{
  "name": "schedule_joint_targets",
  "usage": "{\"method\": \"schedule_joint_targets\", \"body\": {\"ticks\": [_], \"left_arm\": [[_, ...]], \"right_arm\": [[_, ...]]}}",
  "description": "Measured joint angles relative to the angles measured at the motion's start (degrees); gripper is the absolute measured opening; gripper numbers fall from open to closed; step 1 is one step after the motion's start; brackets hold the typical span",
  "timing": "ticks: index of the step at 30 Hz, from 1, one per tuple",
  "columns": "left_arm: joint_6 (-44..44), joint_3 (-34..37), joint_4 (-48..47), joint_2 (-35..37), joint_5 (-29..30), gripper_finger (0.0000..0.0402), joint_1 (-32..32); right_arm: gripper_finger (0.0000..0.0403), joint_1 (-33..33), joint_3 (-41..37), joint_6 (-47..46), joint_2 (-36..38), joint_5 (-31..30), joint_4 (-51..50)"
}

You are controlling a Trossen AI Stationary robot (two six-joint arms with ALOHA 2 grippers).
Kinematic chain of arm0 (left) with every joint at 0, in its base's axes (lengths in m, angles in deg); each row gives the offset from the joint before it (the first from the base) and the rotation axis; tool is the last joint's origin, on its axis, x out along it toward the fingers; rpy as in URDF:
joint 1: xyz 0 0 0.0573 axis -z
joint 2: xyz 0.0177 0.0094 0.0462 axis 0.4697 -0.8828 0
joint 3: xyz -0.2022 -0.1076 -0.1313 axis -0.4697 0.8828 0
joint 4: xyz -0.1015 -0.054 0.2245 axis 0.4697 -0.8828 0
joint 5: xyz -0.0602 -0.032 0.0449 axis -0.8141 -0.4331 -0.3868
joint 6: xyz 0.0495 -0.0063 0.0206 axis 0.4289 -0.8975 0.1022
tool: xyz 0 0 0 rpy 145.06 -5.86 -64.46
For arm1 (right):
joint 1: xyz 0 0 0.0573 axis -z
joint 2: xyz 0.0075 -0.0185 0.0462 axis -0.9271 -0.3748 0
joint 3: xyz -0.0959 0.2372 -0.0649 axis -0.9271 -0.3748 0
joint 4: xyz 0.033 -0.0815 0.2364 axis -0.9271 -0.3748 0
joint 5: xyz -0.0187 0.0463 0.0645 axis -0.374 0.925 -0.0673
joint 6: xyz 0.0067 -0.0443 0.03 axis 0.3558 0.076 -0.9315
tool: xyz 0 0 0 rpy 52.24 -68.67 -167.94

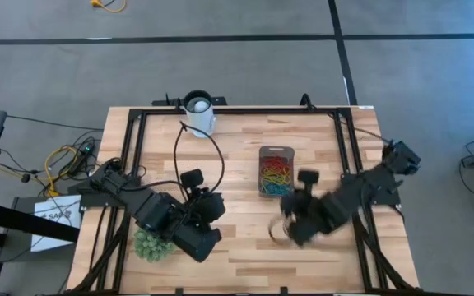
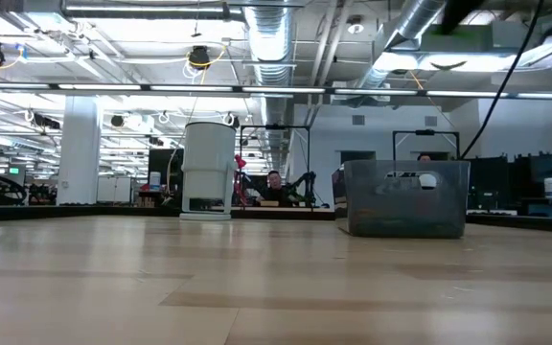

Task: Pick and place items into bin
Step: Put the green rubber band into the black bin

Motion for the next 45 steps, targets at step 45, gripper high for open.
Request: {"method": "schedule_joint_targets", "body": {"ticks": [45], "left_arm": [[-8.3, 0.0, 0.0, 0.0, 1.7, 0.0061, 8.9]], "right_arm": [[0.0040, 43.0, -32.3, 26.7, 2.5, 28.3, 41.3]]}}
